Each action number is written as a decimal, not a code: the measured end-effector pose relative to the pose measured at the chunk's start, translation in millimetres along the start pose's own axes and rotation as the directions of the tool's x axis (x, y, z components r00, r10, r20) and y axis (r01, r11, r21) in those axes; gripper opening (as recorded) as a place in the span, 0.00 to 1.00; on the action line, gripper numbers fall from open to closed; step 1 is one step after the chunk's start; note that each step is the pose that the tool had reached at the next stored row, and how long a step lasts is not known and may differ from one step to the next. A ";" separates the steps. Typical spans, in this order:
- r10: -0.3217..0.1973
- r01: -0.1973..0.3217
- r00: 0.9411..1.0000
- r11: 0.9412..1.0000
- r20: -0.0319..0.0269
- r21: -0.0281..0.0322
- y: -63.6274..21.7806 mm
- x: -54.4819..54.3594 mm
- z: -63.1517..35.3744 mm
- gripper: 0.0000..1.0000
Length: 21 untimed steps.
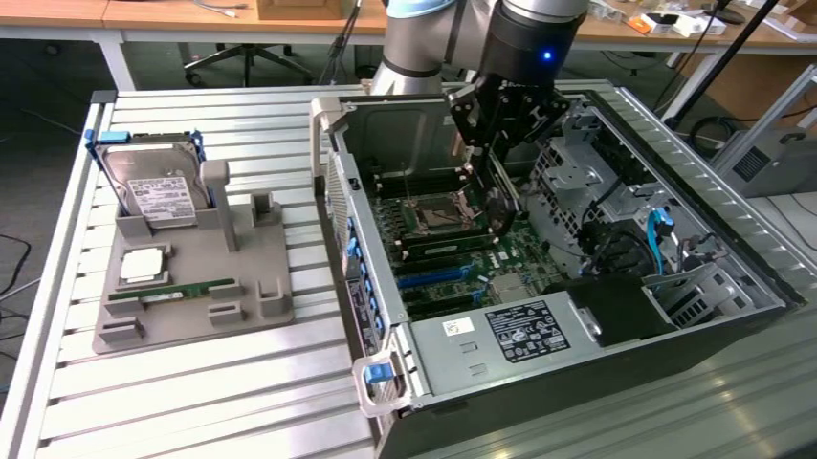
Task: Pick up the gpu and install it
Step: 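Insert the gpu into the slot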
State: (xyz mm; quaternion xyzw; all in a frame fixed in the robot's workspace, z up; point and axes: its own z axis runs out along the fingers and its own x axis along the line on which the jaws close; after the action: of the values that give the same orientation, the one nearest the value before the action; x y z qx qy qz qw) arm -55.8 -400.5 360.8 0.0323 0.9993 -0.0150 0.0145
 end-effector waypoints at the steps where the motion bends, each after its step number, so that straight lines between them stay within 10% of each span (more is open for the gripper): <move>1: -0.003 0.003 1.000 1.000 0.000 0.000 0.0 0.0 0.0 0.27; 21: -0.053 0.053 0.999 0.999 0.002 -0.001 0.0 0.0 0.0 0.27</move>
State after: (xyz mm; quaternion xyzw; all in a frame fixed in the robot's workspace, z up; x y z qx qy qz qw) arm -55.9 -400.5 360.8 0.0060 0.9998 -0.0146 0.0149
